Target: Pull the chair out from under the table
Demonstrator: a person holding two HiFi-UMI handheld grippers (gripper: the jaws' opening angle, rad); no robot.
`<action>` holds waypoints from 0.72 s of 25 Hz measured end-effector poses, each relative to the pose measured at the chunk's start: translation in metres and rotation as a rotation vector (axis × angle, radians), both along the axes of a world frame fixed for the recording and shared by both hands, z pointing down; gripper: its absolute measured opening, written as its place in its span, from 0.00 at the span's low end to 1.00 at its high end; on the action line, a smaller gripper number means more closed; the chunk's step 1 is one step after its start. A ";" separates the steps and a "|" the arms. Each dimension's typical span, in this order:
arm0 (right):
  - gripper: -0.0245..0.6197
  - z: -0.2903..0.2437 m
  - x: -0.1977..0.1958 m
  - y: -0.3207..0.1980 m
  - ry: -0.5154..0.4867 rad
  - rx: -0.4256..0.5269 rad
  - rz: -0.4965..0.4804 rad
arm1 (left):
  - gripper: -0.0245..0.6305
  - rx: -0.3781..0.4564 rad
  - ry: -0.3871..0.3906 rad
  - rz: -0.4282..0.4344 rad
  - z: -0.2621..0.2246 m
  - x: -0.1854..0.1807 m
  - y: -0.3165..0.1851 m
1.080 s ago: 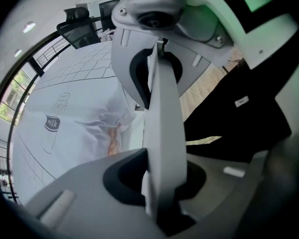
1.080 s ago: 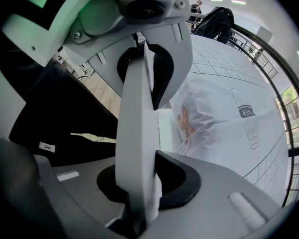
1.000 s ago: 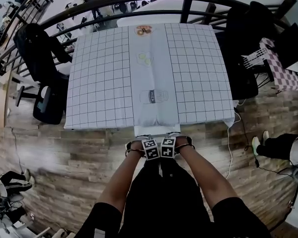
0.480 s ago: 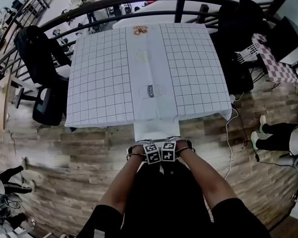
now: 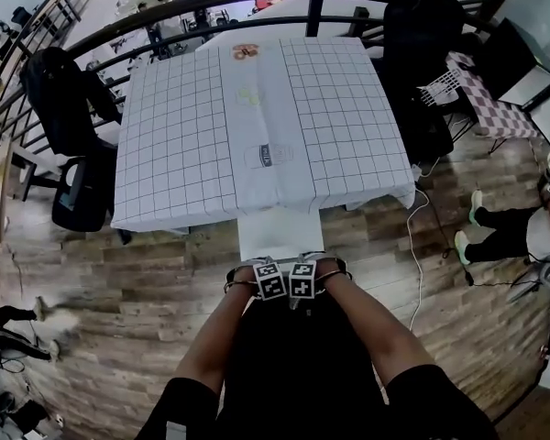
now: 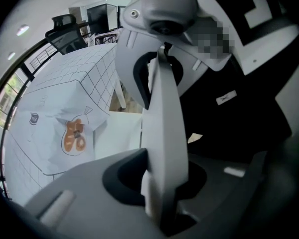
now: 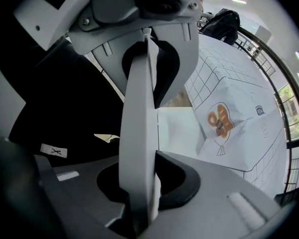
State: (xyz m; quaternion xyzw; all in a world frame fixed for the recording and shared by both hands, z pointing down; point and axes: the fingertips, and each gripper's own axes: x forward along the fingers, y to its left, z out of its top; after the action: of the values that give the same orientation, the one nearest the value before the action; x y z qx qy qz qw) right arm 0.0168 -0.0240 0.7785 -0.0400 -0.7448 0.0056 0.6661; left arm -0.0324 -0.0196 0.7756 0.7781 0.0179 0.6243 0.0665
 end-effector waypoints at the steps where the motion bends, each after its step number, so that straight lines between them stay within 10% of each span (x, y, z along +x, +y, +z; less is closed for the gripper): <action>1: 0.15 0.013 -0.004 0.002 0.002 0.004 0.003 | 0.17 0.002 0.005 0.000 0.013 -0.004 0.001; 18: 0.16 0.045 0.001 0.067 -0.079 0.016 0.039 | 0.17 0.037 -0.036 -0.026 0.047 0.001 0.070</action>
State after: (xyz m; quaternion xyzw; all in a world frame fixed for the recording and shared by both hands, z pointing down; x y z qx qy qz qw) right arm 0.0181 0.0434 0.8230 -0.0204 -0.7711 0.0110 0.6363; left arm -0.0311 0.0499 0.8230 0.7680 -0.0050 0.6376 0.0604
